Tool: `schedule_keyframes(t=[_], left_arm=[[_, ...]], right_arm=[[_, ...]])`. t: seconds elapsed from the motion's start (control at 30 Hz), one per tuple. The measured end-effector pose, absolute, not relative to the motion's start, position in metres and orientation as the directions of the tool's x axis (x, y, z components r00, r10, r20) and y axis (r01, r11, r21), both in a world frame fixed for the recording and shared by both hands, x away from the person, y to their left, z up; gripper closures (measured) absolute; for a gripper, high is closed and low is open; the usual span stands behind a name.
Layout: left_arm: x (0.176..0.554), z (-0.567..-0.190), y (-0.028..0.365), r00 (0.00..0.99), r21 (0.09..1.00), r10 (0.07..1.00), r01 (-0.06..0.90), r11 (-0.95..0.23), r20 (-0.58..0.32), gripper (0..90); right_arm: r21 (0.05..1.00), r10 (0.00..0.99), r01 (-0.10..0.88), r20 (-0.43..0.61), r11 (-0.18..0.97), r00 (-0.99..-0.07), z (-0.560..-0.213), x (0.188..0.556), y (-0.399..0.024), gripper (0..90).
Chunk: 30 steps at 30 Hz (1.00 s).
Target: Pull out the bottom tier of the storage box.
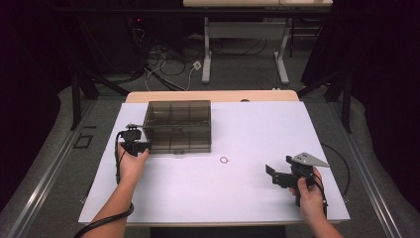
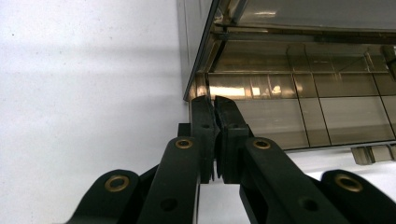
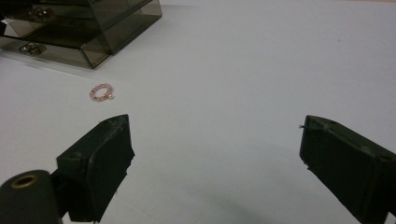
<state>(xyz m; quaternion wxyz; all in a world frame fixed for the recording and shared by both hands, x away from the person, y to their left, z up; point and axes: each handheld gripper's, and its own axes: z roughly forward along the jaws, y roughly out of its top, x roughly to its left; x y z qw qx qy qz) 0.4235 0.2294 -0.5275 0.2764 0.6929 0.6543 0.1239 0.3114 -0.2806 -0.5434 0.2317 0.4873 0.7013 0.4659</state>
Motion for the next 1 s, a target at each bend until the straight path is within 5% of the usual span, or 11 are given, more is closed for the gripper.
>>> schedule_keyframes(t=[1.0], left_arm=[[0.41,-0.528,0.234,0.128,0.544,0.968,0.839,0.009,-0.215,87.1]], right_arm=[[0.877,0.9,0.472,0.131,0.09,-0.415,-0.544,0.312,-0.28,9.2]])
